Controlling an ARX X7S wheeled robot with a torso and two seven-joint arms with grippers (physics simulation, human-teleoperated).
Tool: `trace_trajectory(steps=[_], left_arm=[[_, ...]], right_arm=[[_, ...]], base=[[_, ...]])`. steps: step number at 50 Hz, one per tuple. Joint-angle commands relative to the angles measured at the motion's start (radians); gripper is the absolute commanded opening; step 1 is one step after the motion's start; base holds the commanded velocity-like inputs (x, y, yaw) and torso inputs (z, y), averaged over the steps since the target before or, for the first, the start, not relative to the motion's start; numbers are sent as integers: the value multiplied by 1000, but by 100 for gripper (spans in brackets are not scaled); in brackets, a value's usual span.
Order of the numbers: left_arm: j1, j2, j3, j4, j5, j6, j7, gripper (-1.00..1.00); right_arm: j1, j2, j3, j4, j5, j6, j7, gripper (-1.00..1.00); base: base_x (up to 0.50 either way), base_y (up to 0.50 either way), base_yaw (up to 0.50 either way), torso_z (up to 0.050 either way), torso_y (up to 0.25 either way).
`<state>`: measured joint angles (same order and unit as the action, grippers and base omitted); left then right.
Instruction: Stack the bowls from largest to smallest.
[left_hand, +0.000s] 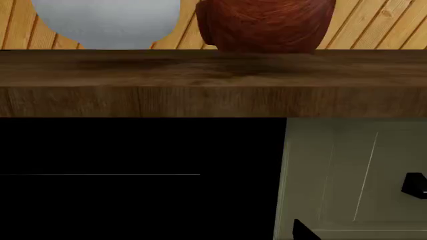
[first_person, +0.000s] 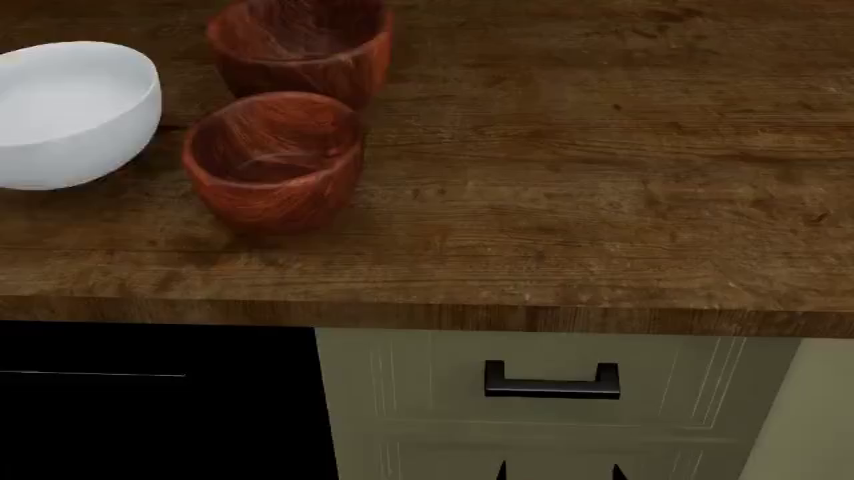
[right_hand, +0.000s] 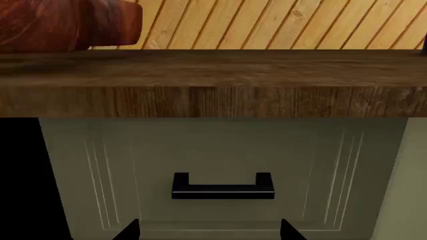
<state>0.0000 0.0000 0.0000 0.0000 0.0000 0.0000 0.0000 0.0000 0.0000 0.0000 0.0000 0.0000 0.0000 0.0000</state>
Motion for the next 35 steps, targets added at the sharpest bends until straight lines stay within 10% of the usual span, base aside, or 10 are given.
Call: trace_trajectory(steps=[1,23,35], left_arm=[[5,-55,64,15,-55,-7,-65,100],[34,-87,91,67,-139,-7,-62,100],[34,-109,98,125,-152,20,-77,100]], right_arm=[[0,151,-224,-4,186,-24,221,100],[13,192,-252,-9,163,-17,246,100],[11,203,-260,-51,165,10,257,100]], base=[[0,0,0,0,0],[0,0,0,0,0],[0,0,0,49,0]])
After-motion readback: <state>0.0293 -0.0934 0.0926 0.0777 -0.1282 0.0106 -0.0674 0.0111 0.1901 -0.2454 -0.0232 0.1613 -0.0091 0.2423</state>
